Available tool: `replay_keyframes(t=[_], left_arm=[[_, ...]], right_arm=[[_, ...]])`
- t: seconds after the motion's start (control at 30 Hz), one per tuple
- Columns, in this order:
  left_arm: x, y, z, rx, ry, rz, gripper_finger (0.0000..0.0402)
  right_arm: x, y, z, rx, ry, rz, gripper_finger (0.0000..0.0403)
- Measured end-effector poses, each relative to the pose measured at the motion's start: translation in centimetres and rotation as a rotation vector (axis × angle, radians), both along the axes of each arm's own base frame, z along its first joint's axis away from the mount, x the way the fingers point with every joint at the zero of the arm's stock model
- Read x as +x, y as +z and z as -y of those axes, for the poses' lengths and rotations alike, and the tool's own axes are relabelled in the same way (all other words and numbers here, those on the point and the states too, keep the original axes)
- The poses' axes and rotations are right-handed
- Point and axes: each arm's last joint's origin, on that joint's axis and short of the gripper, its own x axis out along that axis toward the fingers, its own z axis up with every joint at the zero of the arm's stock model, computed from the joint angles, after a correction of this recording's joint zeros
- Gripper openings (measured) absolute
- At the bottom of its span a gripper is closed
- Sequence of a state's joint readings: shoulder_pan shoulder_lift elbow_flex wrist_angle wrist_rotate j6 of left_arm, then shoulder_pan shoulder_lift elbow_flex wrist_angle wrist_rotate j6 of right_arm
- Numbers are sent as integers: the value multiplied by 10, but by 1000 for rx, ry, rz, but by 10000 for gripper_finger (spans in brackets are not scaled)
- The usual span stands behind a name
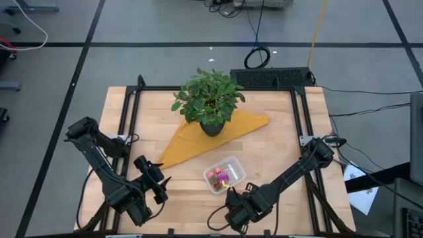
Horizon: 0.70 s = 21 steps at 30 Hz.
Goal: Pick and placing Produce into tupperware
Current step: Put the dragon fruit into the transparent bin
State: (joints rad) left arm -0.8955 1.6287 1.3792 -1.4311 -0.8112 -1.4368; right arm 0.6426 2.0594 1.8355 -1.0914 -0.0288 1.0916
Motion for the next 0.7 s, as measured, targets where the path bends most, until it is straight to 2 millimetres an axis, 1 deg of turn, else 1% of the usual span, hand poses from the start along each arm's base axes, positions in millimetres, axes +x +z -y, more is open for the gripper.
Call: replay_keyframes(t=[0.23, 0.37, 0.5, 0.7], left_arm=[[0, 0, 0, 1, -2, -1, 278], [0, 0, 0, 1, -1, -1, 278], [0, 0, 0, 1, -1, 0, 278], [0, 0, 0, 1, -1, 0, 278]], right_arm=[[2, 1, -2, 15, 27, 30, 176], [3, 1, -2, 14, 35, 31, 184], [3, 1, -2, 14, 41, 31, 206], [3, 1, -2, 12, 65, 35, 260]])
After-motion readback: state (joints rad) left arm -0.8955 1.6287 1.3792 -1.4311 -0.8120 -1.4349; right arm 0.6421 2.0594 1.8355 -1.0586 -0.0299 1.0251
